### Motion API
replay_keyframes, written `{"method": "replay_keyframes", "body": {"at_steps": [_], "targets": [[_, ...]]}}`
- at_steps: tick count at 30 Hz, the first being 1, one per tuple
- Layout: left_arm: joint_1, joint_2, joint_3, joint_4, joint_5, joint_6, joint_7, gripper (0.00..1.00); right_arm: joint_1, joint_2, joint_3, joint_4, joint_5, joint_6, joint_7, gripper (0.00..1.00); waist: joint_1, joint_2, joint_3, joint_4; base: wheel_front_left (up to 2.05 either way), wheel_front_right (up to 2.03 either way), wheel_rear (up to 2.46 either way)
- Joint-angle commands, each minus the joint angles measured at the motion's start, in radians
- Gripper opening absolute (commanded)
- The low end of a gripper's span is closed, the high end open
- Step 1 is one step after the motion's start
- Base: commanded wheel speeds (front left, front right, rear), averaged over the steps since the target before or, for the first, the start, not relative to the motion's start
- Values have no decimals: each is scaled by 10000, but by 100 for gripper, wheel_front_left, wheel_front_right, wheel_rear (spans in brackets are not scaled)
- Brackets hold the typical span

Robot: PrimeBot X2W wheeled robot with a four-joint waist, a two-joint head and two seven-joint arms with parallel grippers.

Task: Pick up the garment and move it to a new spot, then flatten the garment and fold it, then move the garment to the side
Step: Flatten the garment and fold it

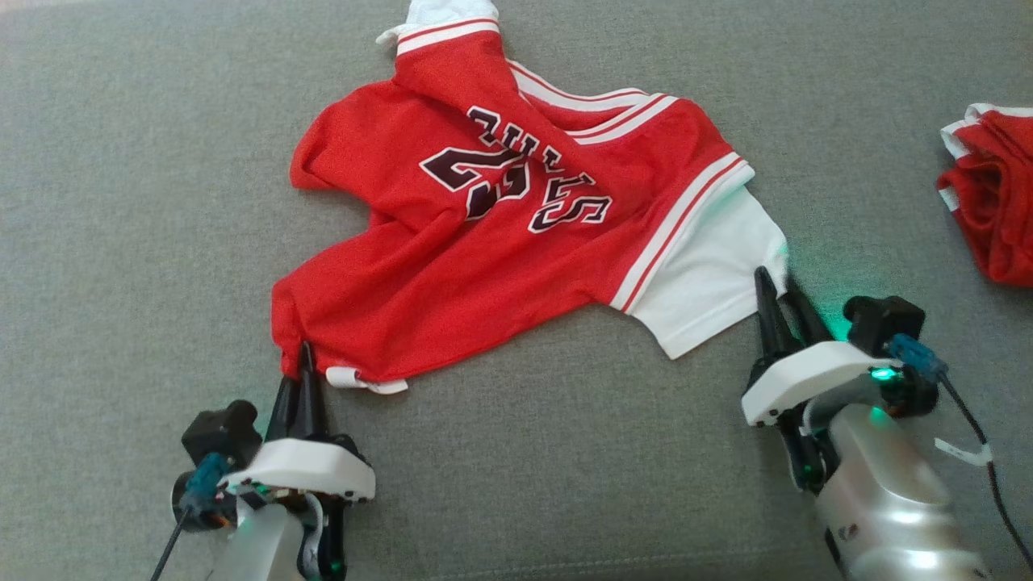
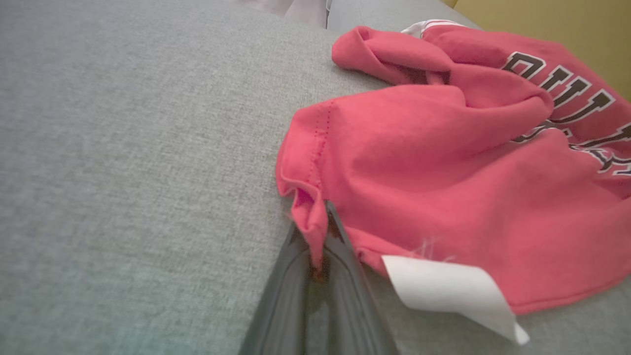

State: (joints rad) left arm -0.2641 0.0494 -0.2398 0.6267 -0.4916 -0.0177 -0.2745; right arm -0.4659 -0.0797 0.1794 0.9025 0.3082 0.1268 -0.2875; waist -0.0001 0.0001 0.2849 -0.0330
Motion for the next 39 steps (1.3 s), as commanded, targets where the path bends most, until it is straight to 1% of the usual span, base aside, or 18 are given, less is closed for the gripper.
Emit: {"method": "replay_keyframes", "body": {"at_steps": [1, 3, 7, 11, 12, 16, 20, 22, 28, 31, 33, 36, 39], "targets": [[-174, 9, 210, 10, 7, 26, 127, 0, 469, 295, 552, 309, 128, 39, 257, 0, 1, -1, -7, -14, 0, 0, 0], [-161, 9, 307, -115, 106, 59, 127, 0, 438, 295, 486, 38, 290, 39, 257, 0, 1, -1, -54, -38, 0, 0, 0], [-94, 9, 470, -519, 188, -23, 127, 0, 488, 295, 75, -849, 567, 39, 257, 0, 1, -1, -317, -97, 0, 0, 0], [-222, 9, 713, -1244, 294, -217, 127, 0, 508, 295, -188, -2204, 1571, 39, 257, 0, 1, -1, -788, -170, 0, 0, 0], [-222, 9, 713, -1244, 294, -217, 127, 0, 508, 295, -188, -2204, 1571, 39, 257, 0, 1, -1, -788, -170, 0, 0, 0], [-735, 9, 1058, -2108, 596, -527, 127, 0, 277, 295, -262, -3403, 2826, 39, 257, 0, 1, -1, -1536, -224, 0, 0, 0], [-1503, 11, 1493, -2859, 1113, -843, 127, 0, -296, 295, -69, -4348, 3563, 39, 257, 0, 1, -1, -2453, -304, 0, 0, 0], [-2024, 185, 1577, -3080, 1465, -960, 127, 0, -736, 292, -15, -4743, 3882, 39, 257, 0, 1, -1, -2783, -371, 0, 0, 0], [-3841, 846, 1932, -3651, 1593, -1097, 127, 0, -2543, -12, 323, -5834, 4636, 39, 257, 0, 1, -1, -3343, -545, 0, 0, 0], [-4566, 1152, 1925, -3623, 1720, -1109, 127, 0, -3461, -237, 643, -5985, 4833, 39, 257, 0, 1, -1, -3399, -549, 0, 0, 0], [-4949, 1245, 1880, -3457, 1729, -1111, 155, 0, -4010, -394, 821, -5836, 4848, 39, 261, 0, 1, -1, -3336, -514, 0, 0, 0], [-5423, 1365, 1785, -3141, 1899, -1006, 359, 0, -4737, -586, 1064, -5293, 4715, 39, 263, 0, 1, -1, -3067, -436, 0, 0, 0], [-5825, 1348, 1753, -2607, 2010, -735, 623, 0, -5313, -602, 1190, -4467, 4631, 39, 262, 0, 1, -1, -2622, -361, 0, 0, 0]]}}
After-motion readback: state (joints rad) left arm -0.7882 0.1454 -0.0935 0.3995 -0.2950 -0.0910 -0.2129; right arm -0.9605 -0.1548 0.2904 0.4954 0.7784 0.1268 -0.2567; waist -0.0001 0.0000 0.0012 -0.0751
